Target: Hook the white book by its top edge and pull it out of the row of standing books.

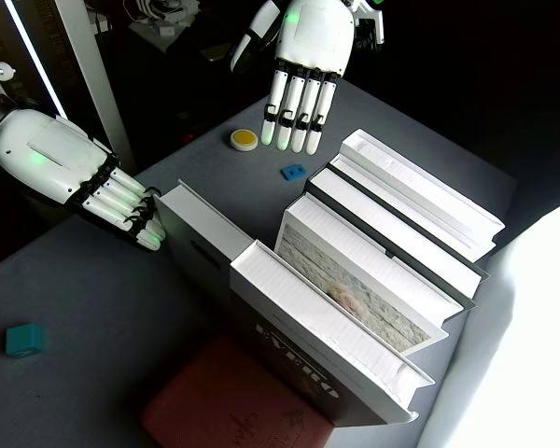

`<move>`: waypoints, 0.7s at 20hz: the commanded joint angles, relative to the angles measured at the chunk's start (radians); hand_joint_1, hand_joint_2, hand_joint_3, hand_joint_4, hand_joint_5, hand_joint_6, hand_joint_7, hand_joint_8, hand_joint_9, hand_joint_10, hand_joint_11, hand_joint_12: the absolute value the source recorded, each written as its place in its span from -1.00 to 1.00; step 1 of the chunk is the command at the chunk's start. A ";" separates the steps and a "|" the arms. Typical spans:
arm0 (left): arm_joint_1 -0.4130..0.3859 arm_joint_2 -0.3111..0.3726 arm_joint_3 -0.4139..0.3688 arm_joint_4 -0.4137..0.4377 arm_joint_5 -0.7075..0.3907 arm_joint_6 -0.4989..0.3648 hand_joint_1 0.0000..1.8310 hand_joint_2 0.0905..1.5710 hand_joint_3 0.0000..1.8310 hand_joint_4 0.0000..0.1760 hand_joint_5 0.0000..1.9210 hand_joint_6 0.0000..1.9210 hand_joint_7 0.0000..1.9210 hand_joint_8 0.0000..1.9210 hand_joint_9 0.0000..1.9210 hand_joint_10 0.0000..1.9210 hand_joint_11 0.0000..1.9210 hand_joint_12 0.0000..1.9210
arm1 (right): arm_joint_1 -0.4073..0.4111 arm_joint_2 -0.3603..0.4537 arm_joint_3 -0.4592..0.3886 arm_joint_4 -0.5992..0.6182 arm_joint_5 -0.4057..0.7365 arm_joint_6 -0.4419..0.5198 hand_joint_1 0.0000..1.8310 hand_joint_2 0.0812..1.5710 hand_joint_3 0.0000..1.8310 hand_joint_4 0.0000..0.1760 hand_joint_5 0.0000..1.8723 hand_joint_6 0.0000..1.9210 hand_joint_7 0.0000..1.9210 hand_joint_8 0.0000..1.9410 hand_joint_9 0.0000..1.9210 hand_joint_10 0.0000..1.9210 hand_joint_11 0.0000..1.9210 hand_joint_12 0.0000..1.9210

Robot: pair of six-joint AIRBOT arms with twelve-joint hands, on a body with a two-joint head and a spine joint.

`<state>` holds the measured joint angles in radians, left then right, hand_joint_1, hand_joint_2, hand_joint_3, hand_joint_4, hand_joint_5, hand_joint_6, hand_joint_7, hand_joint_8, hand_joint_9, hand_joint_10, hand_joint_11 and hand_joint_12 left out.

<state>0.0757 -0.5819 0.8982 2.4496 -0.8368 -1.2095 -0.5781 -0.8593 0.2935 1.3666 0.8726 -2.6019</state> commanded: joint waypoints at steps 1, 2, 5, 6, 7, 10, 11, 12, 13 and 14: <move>-0.011 0.002 0.000 -0.042 0.044 -0.003 -1.00 0.43 -1.00 -1.00 -1.00 -1.00 -1.00 -1.00 -1.00 -1.00 -1.00 -1.00 | 0.006 0.007 -0.013 -0.067 0.036 -0.008 -1.00 0.41 -1.00 -1.00 -0.97 -1.00 -0.99 -1.00 -1.00 -1.00 -1.00 -1.00; -0.011 0.002 0.000 -0.042 0.044 -0.003 -1.00 0.43 -1.00 -1.00 -1.00 -1.00 -1.00 -1.00 -1.00 -1.00 -1.00 -1.00 | 0.006 0.015 -0.029 -0.067 0.037 -0.014 -1.00 0.41 -1.00 -1.00 -0.97 -1.00 -0.99 -1.00 -1.00 -1.00 -1.00 -1.00; -0.011 0.002 0.000 -0.042 0.044 -0.003 -1.00 0.42 -1.00 -1.00 -1.00 -1.00 -1.00 -1.00 -1.00 -1.00 -1.00 -1.00 | 0.008 0.037 -0.084 -0.067 0.056 -0.040 -1.00 0.41 -1.00 -1.00 -0.96 -0.99 -0.99 -0.99 -1.00 -1.00 -1.00 -1.00; -0.011 0.002 0.000 -0.042 0.044 -0.003 -1.00 0.43 -1.00 -1.00 -1.00 -1.00 -1.00 -1.00 -1.00 -1.00 -1.00 -1.00 | 0.010 0.046 -0.105 -0.067 0.068 -0.049 -1.00 0.41 -1.00 -1.00 -0.96 -1.00 -0.99 -1.00 -1.00 -1.00 -1.00 -1.00; -0.011 0.002 0.000 -0.042 0.044 -0.003 -1.00 0.43 -1.00 -1.00 -1.00 -1.00 -1.00 -1.00 -1.00 -1.00 -1.00 -1.00 | 0.013 0.051 -0.120 -0.067 0.079 -0.054 -1.00 0.41 -1.00 -1.00 -0.94 -0.99 -0.96 -0.98 -0.99 -0.99 -1.00 -1.00; -0.011 0.002 0.000 -0.042 0.044 -0.003 -1.00 0.44 -0.99 -1.00 -1.00 -1.00 -1.00 -1.00 -1.00 -1.00 -1.00 -1.00 | 0.042 0.065 -0.160 -0.067 0.105 -0.064 -1.00 0.41 -1.00 -1.00 -0.95 -0.99 -0.97 -0.99 -1.00 -1.00 -1.00 -1.00; -0.011 0.002 0.000 -0.042 0.044 -0.003 -1.00 0.43 -1.00 -1.00 -1.00 -1.00 -1.00 -1.00 -1.00 -1.00 -1.00 -1.00 | 0.056 0.071 -0.170 -0.067 0.105 -0.062 -1.00 0.40 -1.00 -1.00 -0.96 -1.00 -0.98 -1.00 -1.00 -1.00 -1.00 -1.00; -0.011 0.002 0.001 -0.042 0.044 -0.003 -1.00 0.44 -0.99 -1.00 -1.00 -1.00 -1.00 -1.00 -1.00 -1.00 -1.00 -1.00 | 0.070 0.077 -0.181 -0.067 0.103 -0.061 -1.00 0.40 -1.00 -1.00 -0.97 -1.00 -0.99 -1.00 -1.00 -1.00 -1.00 -1.00; -0.011 0.002 0.001 -0.042 0.044 -0.003 -1.00 0.45 -0.99 -1.00 -1.00 -1.00 -1.00 -1.00 -1.00 -1.00 -1.00 -1.00 | 0.091 0.082 -0.196 -0.067 0.102 -0.060 -1.00 0.40 -1.00 -1.00 -0.99 -1.00 -1.00 -1.00 -1.00 -1.00 -1.00 -1.00; -0.011 0.002 0.001 -0.042 0.044 -0.003 -1.00 0.45 -0.99 -1.00 -1.00 -1.00 -1.00 -1.00 -1.00 -1.00 -1.00 -1.00 | 0.111 0.084 -0.209 -0.067 0.102 -0.060 -1.00 0.40 -1.00 -1.00 -0.99 -1.00 -1.00 -1.00 -1.00 -1.00 -1.00 -1.00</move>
<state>0.0757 -0.5819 0.8982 2.4496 -0.8375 -1.2095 -0.4709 -0.7769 0.0887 1.3750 0.9504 -2.6678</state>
